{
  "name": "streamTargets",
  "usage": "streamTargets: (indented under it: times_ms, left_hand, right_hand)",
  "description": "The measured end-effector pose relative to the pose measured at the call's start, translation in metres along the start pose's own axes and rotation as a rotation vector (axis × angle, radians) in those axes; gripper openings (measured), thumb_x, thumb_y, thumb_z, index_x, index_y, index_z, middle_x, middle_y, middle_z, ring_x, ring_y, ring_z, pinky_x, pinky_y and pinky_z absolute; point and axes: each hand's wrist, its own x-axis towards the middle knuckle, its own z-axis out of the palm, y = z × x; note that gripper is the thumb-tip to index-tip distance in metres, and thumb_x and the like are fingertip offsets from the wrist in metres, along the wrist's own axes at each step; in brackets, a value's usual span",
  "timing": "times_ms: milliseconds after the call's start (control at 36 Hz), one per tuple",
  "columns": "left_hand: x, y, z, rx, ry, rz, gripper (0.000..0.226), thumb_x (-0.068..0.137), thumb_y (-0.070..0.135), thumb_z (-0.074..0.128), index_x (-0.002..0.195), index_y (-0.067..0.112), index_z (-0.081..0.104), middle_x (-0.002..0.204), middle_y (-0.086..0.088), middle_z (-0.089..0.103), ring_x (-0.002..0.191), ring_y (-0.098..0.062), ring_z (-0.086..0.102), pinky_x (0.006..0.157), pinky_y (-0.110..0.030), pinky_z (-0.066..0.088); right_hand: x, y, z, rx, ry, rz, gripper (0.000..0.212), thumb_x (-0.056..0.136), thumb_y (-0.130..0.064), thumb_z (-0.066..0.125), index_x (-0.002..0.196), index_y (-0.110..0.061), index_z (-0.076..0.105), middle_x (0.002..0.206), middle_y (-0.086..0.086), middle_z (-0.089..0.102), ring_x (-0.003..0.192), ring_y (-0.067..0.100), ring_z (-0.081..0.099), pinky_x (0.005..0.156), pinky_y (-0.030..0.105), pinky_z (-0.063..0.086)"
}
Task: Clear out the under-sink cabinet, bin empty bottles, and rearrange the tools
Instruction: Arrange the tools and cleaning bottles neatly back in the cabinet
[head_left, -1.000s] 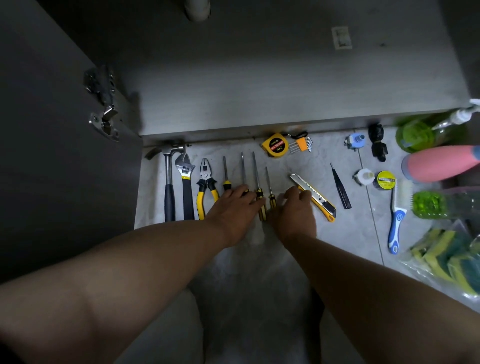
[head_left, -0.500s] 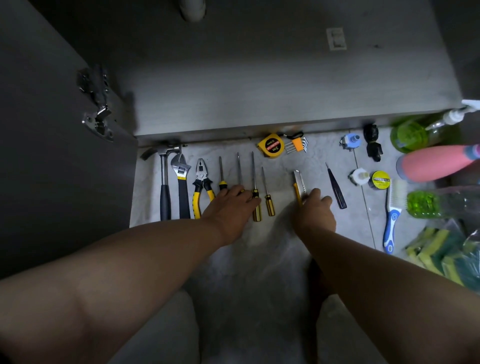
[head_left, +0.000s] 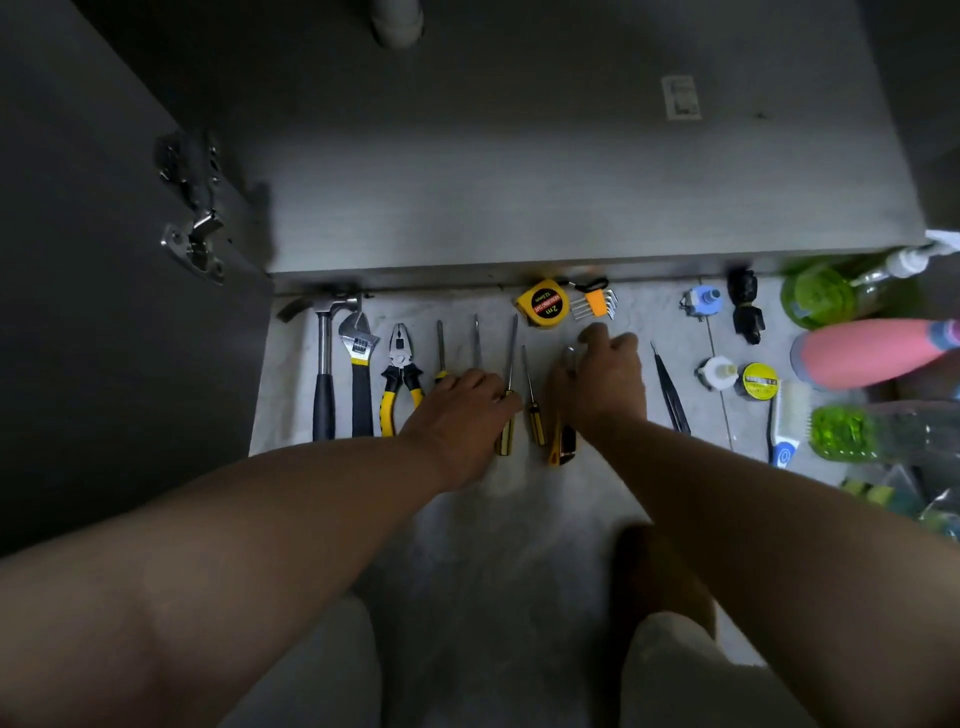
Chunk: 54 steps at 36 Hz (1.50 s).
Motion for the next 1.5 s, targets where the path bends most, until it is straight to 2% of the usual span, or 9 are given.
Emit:
streamTargets:
  times_ms: [222,417,611,722,917,1056,1250,1389,1500]
  left_hand:
    - [0.006,-0.004,0.000,-0.054,-0.045,-0.024,0.071,0.094,0.025,0.059,0.158,0.033,0.030,0.158,-0.002,0.031,0.147,-0.024,0.024,0.117,-0.038,0.024]
    - [0.007,-0.001,0.006,0.058,-0.107,-0.010,0.076,0.095,0.020,0.058,0.161,0.032,0.021,0.164,-0.003,0.023,0.153,-0.026,0.012,0.119,-0.040,0.017]
    - [0.011,0.003,0.005,0.113,-0.138,-0.024,0.077,0.095,0.015,0.060,0.161,0.024,0.021,0.164,-0.006,0.025,0.152,-0.029,0.014,0.119,-0.041,0.020]
    - [0.014,0.003,0.001,0.136,-0.152,-0.008,0.079,0.093,0.014,0.062,0.160,0.023,0.022,0.162,-0.007,0.027,0.150,-0.030,0.018,0.117,-0.041,0.021]
    - [0.018,0.007,-0.008,0.155,-0.167,-0.004,0.071,0.092,0.012,0.058,0.157,0.021,0.031,0.154,-0.008,0.036,0.141,-0.030,0.030,0.112,-0.043,0.029]
    - [0.018,0.009,-0.009,0.163,-0.191,-0.016,0.072,0.092,0.010,0.057,0.158,0.022,0.029,0.156,-0.007,0.033,0.141,-0.031,0.031,0.112,-0.044,0.030]
    - [0.016,0.008,0.000,0.134,-0.182,-0.029,0.075,0.092,0.015,0.060,0.159,0.022,0.026,0.155,-0.007,0.034,0.141,-0.031,0.031,0.112,-0.045,0.032]
    - [0.015,0.008,0.002,0.103,-0.160,-0.031,0.078,0.090,0.038,0.066,0.157,0.024,0.029,0.154,-0.005,0.035,0.141,-0.029,0.032,0.112,-0.044,0.031]
    - [0.016,0.011,0.002,0.112,-0.137,-0.048,0.079,0.088,0.053,0.065,0.155,0.024,0.033,0.151,-0.004,0.038,0.139,-0.028,0.034,0.112,-0.044,0.032]
  right_hand:
    - [0.048,-0.039,0.004,-0.394,-0.141,-0.375,0.066,0.095,-0.021,0.057,0.152,-0.041,0.030,0.157,0.019,0.022,0.138,0.040,0.038,0.104,0.049,0.047]
    - [0.058,-0.043,0.006,-0.655,-0.066,-0.398,0.067,0.095,-0.025,0.059,0.152,-0.030,0.024,0.144,0.023,0.034,0.132,0.041,0.041,0.100,0.048,0.045]
    - [0.066,-0.028,-0.005,-0.495,-0.117,-0.428,0.065,0.089,-0.016,0.070,0.145,-0.017,0.036,0.145,0.016,0.042,0.132,0.040,0.041,0.102,0.047,0.050]
    - [0.062,-0.017,-0.031,-0.397,-0.150,-0.488,0.059,0.090,-0.026,0.068,0.140,-0.011,0.041,0.141,0.016,0.044,0.125,0.040,0.044,0.102,0.050,0.046]
    - [0.047,0.021,-0.105,-0.537,-0.283,-0.690,0.057,0.081,-0.051,0.066,0.125,-0.020,0.047,0.116,0.006,0.051,0.103,0.029,0.054,0.080,0.041,0.052]
    - [0.022,0.063,-0.108,-0.675,-0.456,-0.579,0.059,0.078,-0.055,0.065,0.122,-0.021,0.046,0.109,0.003,0.050,0.097,0.029,0.061,0.075,0.042,0.055]
    - [-0.010,0.110,-0.061,-0.718,-0.434,-0.415,0.079,0.083,-0.057,0.065,0.147,-0.026,0.030,0.136,0.006,0.043,0.116,0.029,0.056,0.077,0.042,0.054]
    - [-0.013,0.100,-0.043,-0.628,-0.279,-0.391,0.071,0.085,-0.065,0.058,0.137,-0.024,0.036,0.125,0.005,0.045,0.103,0.027,0.061,0.066,0.037,0.052]
    - [-0.007,0.076,-0.027,-0.434,-0.340,-0.319,0.053,0.091,-0.060,0.055,0.125,-0.019,0.048,0.111,0.003,0.058,0.097,0.023,0.062,0.072,0.035,0.053]
